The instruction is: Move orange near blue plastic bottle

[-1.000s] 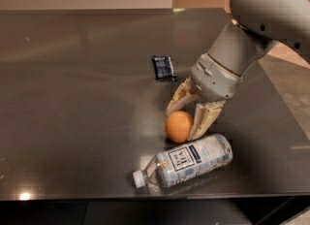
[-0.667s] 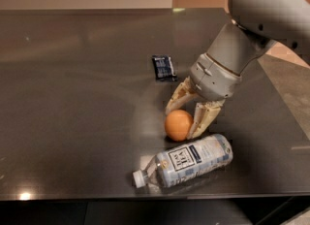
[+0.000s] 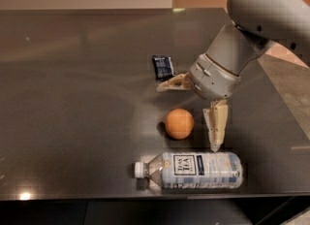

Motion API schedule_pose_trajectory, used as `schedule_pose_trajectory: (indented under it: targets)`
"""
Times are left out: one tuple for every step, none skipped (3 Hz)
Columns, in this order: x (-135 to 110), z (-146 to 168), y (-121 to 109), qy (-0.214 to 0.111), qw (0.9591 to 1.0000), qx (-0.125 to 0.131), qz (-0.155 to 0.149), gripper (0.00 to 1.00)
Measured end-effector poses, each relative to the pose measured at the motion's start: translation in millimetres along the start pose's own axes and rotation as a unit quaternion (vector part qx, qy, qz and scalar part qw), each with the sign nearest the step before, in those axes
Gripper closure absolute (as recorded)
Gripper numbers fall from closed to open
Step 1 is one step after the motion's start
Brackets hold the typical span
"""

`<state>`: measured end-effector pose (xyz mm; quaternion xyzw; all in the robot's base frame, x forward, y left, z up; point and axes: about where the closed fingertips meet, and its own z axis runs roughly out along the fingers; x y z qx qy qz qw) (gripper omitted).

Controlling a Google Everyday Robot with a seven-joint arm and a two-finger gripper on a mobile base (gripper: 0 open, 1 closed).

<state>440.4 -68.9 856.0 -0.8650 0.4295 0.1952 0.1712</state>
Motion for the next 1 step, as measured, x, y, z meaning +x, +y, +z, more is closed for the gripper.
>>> schedule_pose_trajectory:
  targets:
    - [0.0, 0.0, 0.0, 0.000, 1.0000, 0.000, 0.000, 0.00]
